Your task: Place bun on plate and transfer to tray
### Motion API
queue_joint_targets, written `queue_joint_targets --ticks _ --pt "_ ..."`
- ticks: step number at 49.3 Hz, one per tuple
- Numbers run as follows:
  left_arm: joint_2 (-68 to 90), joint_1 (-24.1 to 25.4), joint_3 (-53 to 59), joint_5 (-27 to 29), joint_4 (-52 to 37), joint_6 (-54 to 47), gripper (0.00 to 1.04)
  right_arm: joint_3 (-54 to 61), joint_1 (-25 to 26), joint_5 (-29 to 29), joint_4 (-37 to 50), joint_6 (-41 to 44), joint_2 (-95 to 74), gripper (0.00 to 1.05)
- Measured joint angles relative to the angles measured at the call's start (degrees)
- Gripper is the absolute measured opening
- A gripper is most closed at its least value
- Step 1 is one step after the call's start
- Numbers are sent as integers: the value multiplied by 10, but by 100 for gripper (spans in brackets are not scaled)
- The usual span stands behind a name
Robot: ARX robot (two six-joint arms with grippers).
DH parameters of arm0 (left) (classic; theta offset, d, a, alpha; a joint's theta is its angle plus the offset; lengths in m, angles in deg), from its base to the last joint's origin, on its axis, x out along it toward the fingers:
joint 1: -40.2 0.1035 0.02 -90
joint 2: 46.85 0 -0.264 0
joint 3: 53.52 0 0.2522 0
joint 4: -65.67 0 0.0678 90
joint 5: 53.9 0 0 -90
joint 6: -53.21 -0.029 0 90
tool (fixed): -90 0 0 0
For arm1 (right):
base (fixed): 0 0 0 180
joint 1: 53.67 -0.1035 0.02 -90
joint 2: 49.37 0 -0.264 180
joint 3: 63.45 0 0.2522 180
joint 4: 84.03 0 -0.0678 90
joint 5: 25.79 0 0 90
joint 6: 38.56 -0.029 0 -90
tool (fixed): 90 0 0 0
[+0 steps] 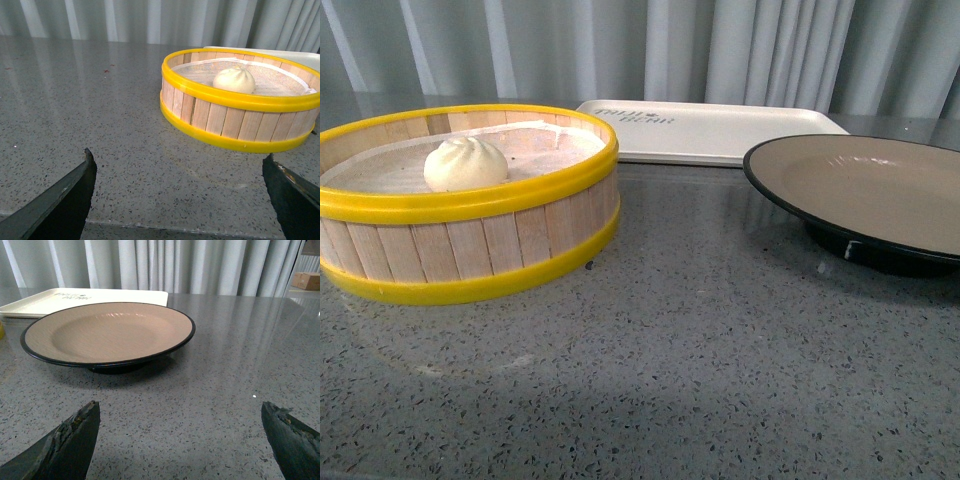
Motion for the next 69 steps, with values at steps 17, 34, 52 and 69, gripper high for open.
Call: queue_joint_targets --ticks 17,34,52,69 --pt "0 0 0 0 0 0 98 0 0 0 0 0 0 96" --pt "0 0 0 0 0 0 98 0 0 0 0 0 0 96" --pt "229 53 -55 32 -166 191 98 0 0 0 0 0 0 96" --pt "592 109 -264 -168 -449 208 98 0 0 0 0 0 0 96"
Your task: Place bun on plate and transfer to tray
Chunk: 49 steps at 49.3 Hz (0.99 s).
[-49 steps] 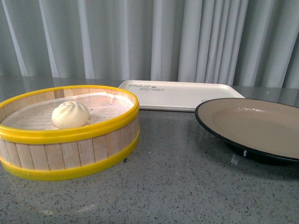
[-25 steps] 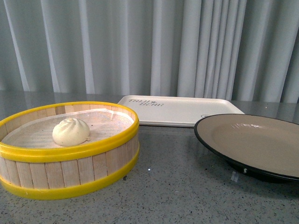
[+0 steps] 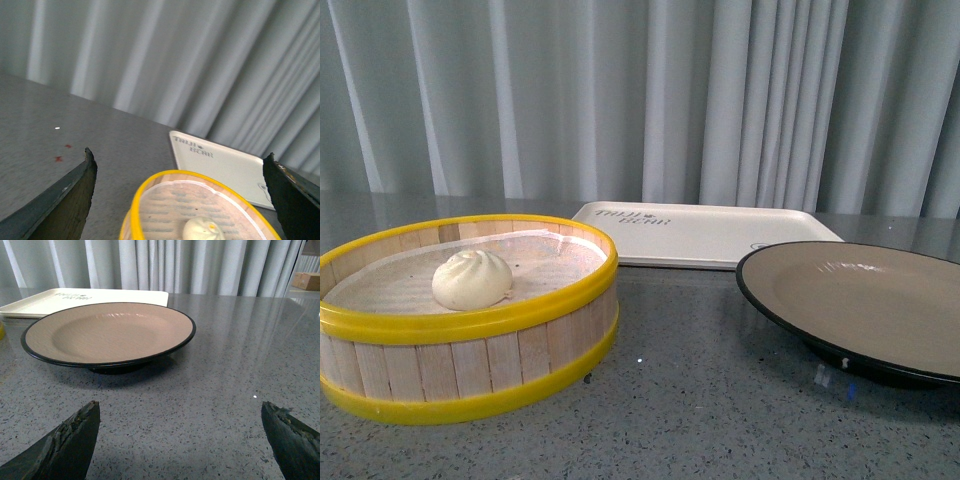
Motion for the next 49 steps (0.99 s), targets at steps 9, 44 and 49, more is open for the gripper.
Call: queue_joint_targets --ticks 9,44,49 --pt "96 -36 -84 -90 41 -68 98 0 0 0 0 0 0 96" --pt "184 -212 -279 -27 406 -291 98 0 0 0 0 0 0 96" --pt "199 -221 -301 25 416 -328 98 0 0 0 0 0 0 96"
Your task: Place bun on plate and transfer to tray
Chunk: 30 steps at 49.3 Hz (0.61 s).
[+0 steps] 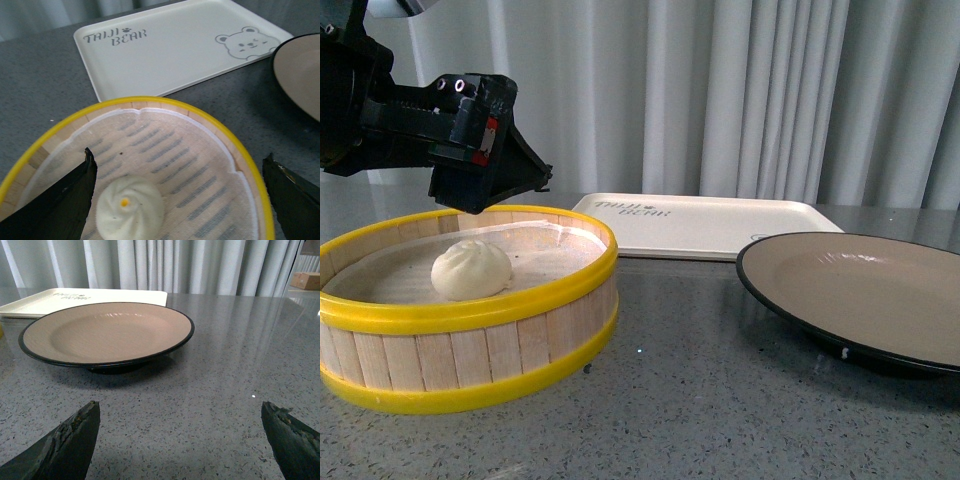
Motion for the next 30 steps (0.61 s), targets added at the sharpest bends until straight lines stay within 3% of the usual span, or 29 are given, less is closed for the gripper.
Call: queue_joint_targets --ticks 12,25,30 --pt "17 15 -3 76 -3 -111 98 0 0 0 0 0 0 96" --pt "35 26 -33 12 77 -77 98 0 0 0 0 0 0 96" --pt "37 32 -43 21 82 -71 98 0 0 0 0 0 0 96"
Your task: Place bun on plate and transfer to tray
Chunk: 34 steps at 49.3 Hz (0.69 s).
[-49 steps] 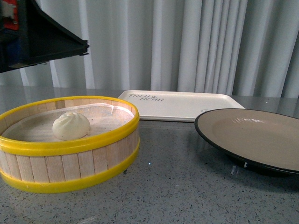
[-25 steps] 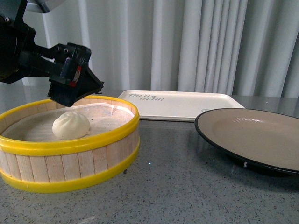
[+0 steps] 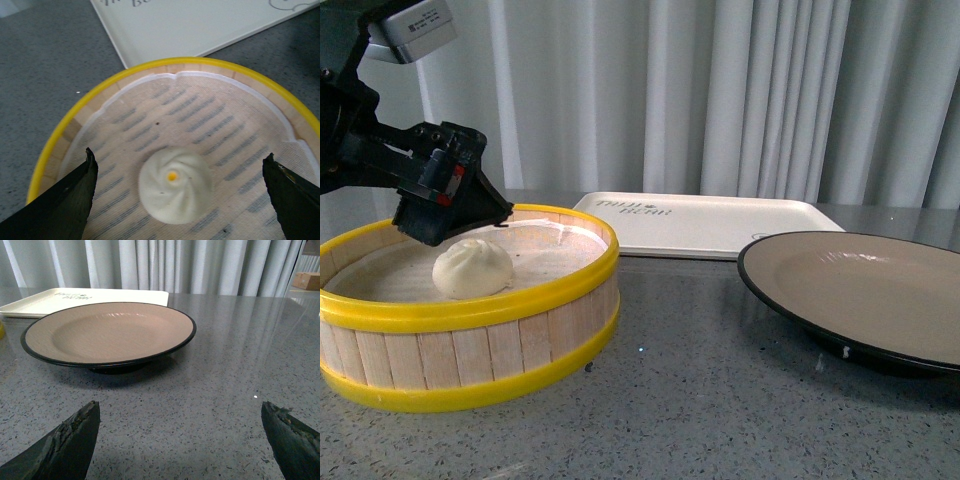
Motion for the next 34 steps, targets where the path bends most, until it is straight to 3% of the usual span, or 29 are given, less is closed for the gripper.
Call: queue_joint_targets --ticks 34 --pt "48 -6 -9 22 17 10 98 0 0 0 0 0 0 96"
